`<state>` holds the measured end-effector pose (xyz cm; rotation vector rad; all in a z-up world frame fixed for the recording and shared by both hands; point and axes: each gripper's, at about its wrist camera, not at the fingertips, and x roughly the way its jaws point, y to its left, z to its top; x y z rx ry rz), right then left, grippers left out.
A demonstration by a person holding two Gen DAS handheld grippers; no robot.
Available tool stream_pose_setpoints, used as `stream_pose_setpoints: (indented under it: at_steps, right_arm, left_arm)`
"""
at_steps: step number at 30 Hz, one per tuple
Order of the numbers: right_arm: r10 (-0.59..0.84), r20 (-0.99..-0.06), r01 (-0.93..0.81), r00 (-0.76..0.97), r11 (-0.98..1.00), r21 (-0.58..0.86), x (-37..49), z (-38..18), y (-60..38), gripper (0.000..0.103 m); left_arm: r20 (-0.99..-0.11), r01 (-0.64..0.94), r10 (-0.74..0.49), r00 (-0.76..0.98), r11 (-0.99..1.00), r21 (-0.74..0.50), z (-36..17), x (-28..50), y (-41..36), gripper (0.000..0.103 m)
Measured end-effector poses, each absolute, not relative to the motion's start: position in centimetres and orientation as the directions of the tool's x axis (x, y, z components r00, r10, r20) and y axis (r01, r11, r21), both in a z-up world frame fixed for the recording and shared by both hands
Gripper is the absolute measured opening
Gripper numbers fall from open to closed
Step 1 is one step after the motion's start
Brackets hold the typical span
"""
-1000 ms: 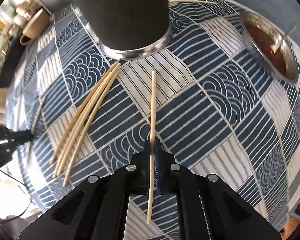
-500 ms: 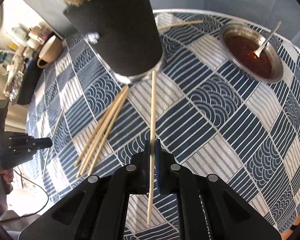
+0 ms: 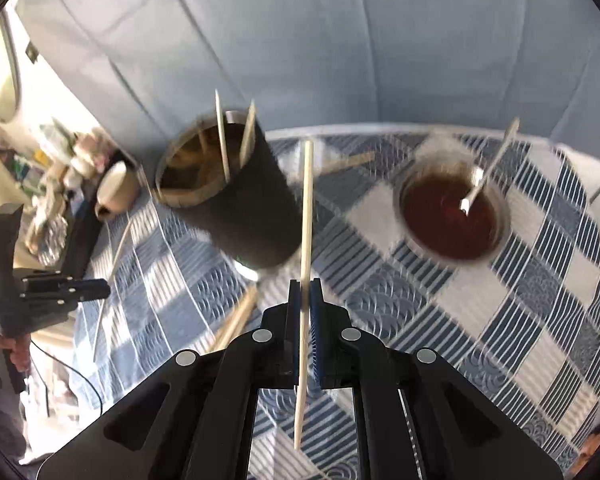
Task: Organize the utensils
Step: 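Raise both held sticks upright and carry them over the black holder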
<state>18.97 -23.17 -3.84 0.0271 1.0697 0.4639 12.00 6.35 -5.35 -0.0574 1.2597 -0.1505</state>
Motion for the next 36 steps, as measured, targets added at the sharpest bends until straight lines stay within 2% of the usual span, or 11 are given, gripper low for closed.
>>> stream_pose_setpoints:
  at_steps: [10, 18, 27, 31, 36]
  right_arm:
    - [0.430, -0.778, -0.407, 0.458, 0.880, 0.247, 20.7, 0.8, -21.7, 0.005]
    - [0.478, -0.737, -0.455, 0.478, 0.853, 0.258, 21.3, 2.3, -20.1, 0.005]
    - [0.522, -0.674, -0.474, 0.523, 0.835, 0.279, 23.2, 3.8, -19.0, 0.005]
    - [0.543, -0.622, -0.463, 0.565, 0.832, 0.306, 24.4, 4.5, -19.2, 0.005]
    - [0.556, -0.602, -0.468, 0.573, 0.825, 0.317, 26.0, 4.3, -18.8, 0.005]
  left_arm:
    - [-0.902, 0.111, -0.139, 0.408, 0.989, -0.102, 0.2, 15.6, 3.5, 0.004]
    - [-0.883, 0.158, -0.164, 0.439, 0.982, -0.104, 1.8, 17.6, 1.4, 0.005]
    - [-0.837, 0.157, -0.210, 0.505, 0.976, -0.150, 3.8, 20.3, 0.4, 0.005]
    - [-0.805, 0.208, -0.302, 0.510, 0.952, -0.225, 4.4, 21.7, 0.1, 0.005]
    - [-0.799, 0.234, -0.320, 0.510, 0.945, -0.229, 3.9, 24.0, -0.6, 0.005]
